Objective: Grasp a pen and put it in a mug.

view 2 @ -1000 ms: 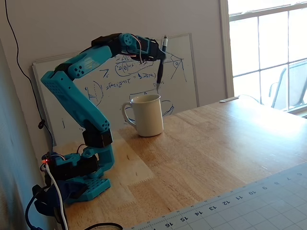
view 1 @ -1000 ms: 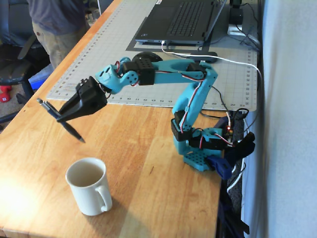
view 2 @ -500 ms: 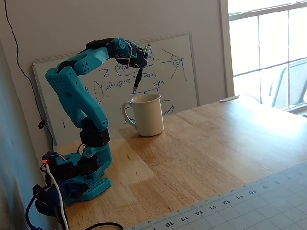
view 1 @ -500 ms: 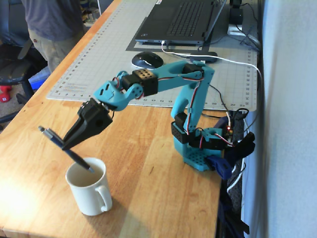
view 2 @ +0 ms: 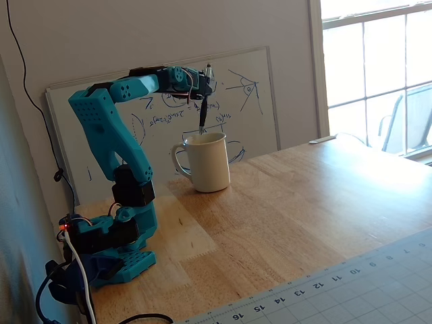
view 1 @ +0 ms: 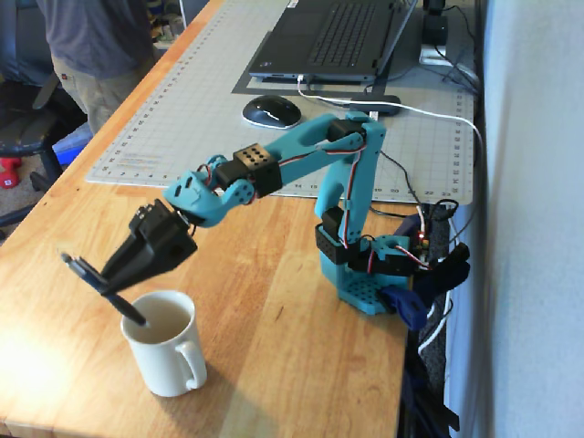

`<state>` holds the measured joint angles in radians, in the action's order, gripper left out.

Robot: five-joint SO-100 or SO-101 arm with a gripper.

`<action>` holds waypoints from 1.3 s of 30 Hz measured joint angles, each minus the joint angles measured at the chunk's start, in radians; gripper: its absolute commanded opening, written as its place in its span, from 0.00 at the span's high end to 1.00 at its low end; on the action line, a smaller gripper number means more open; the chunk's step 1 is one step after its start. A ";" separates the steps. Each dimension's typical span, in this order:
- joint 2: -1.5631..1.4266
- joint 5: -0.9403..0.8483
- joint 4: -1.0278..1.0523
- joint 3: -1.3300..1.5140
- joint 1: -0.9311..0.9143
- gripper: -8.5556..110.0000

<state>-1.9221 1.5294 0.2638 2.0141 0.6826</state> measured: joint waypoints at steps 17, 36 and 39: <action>-0.146 -0.186 -0.005 0.390 -0.005 0.92; -0.282 -0.253 -0.005 0.408 -0.049 0.82; -0.302 -0.391 0.023 0.417 -0.063 0.82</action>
<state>-2.2243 1.1382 0.2869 2.4314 0.6197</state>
